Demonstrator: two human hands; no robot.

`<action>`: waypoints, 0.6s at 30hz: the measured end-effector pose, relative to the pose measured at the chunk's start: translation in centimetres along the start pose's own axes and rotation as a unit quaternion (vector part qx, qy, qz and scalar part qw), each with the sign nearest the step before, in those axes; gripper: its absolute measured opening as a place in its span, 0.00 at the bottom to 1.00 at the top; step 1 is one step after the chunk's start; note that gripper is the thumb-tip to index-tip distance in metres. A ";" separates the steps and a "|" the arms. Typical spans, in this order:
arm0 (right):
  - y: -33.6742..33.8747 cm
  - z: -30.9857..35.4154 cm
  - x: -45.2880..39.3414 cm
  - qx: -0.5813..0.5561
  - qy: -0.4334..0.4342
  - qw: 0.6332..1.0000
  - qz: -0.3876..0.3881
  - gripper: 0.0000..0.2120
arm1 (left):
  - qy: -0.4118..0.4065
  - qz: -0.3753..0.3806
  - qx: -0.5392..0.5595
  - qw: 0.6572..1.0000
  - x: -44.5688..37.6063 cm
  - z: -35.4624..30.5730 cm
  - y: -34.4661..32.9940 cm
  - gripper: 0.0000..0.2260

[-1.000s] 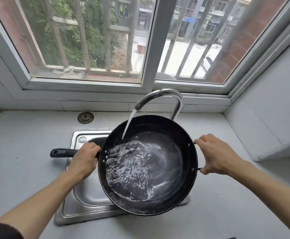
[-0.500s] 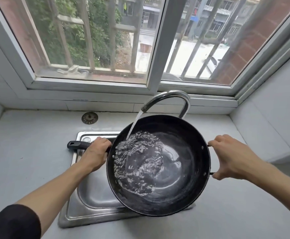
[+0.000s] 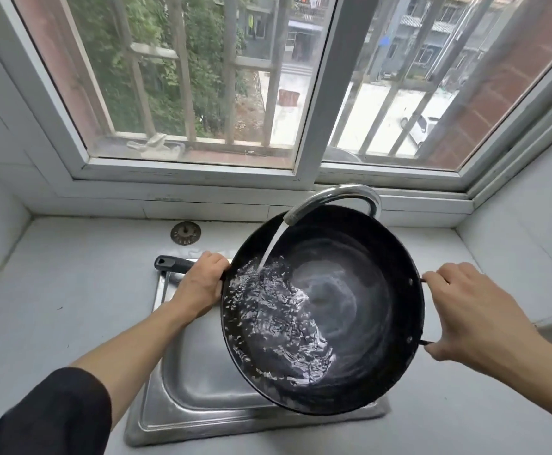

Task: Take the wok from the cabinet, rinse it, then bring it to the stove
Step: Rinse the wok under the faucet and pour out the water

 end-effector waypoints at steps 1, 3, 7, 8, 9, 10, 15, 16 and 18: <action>-0.1 0.0 0.1 -0.001 0.000 1.000 0.001 0.34 | -0.003 0.001 -0.003 1.000 0.1 -0.1 -0.1 0.05; -0.6 0.2 0.2 -0.009 0.003 1.000 0.004 0.35 | -0.003 0.004 -0.007 1.000 0.4 -0.1 -0.3 0.05; -1.9 1.5 0.0 -0.035 0.028 0.999 0.003 0.35 | 0.005 0.021 -0.025 0.999 1.5 0.4 -0.8 0.05; -2.3 1.9 -0.1 -0.039 0.037 0.999 0.002 0.35 | 0.005 0.029 -0.033 0.999 1.8 0.5 -1.0 0.05; -2.6 2.2 -0.3 -0.044 0.047 0.998 0.001 0.35 | 0.004 0.038 -0.043 0.998 2.2 0.7 -1.1 0.06; -3.0 2.5 -0.4 -0.051 0.057 0.997 0.000 0.35 | 0.003 0.046 -0.054 0.997 2.7 0.9 -1.1 0.06; -5.2 4.5 -1.5 -0.114 0.122 0.986 0.014 0.35 | 0.003 0.082 -0.110 0.990 5.1 2.4 -0.4 0.05; -5.5 4.9 -1.8 -0.123 0.135 0.983 0.017 0.35 | -0.003 0.086 -0.118 0.989 5.7 2.6 -0.1 0.05; -5.9 6.0 -2.4 -0.132 0.160 0.978 0.020 0.38 | -0.006 0.094 -0.128 0.987 6.9 3.0 0.7 0.06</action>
Point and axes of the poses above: each hand's wrist, its own x-axis away from the middle knuckle, its own y-axis out of the back of the hand, z = x × y, the point moved 10 cm from there along -x, towards the middle knuckle, and after that the axes turned 10 degrees about x, right-handed, at the moved point
